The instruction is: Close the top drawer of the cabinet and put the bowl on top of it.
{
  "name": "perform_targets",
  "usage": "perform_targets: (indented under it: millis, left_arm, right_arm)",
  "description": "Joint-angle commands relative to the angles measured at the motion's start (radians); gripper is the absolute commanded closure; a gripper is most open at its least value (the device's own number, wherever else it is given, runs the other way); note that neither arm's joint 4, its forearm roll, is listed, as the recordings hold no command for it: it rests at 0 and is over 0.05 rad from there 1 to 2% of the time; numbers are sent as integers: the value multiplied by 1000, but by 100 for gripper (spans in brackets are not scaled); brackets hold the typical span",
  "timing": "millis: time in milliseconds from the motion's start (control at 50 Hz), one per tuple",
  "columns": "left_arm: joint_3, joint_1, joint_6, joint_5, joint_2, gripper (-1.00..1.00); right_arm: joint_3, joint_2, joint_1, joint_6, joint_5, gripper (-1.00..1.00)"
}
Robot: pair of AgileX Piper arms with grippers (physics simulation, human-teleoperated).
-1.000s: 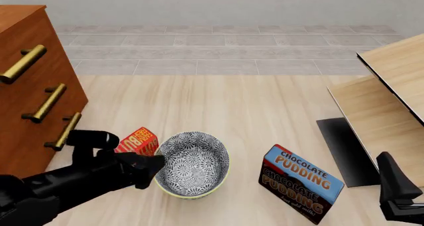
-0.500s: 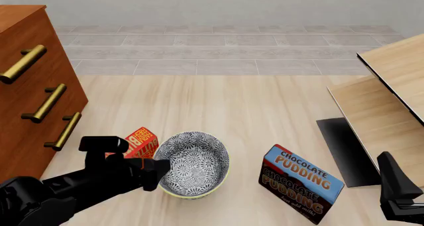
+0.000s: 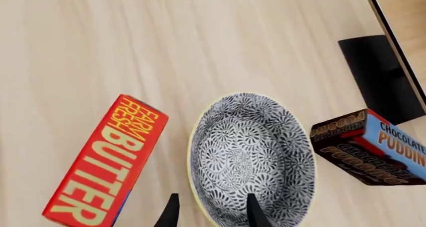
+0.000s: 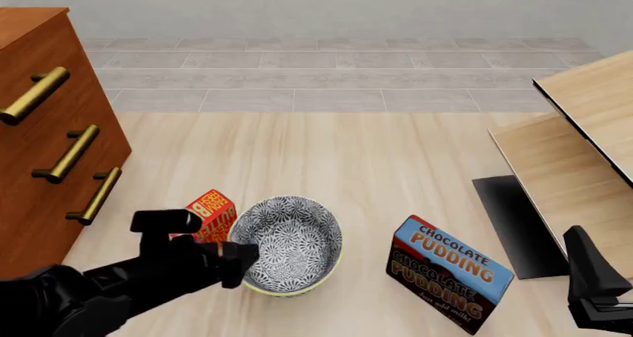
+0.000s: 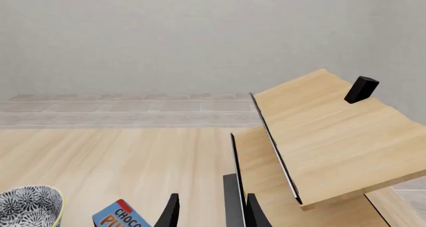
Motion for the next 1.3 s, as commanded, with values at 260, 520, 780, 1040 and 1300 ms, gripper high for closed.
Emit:
perform_targets:
  millis: [260, 520, 780, 1040, 1300]
  left_arm:
    - [0, -9, -19, -64, 87, -100]
    - [-5, -16, -22, -69, 95, -100]
    - [-13, -20, -17, -71, 109, -100]
    - [-10, -23, -14, -56, 84, 100]
    - [-9, -23, -15, -56, 80, 100]
  right_arm:
    - [0, 0, -3, 7, -2, -100]
    - [0, -1, -4, 7, -3, -100]
    - [-1, -1, -5, 8, -2, -100]
    - [1, -1, -5, 9, -4, -100]
    - [1, -1, -7, 10, -5, -100]
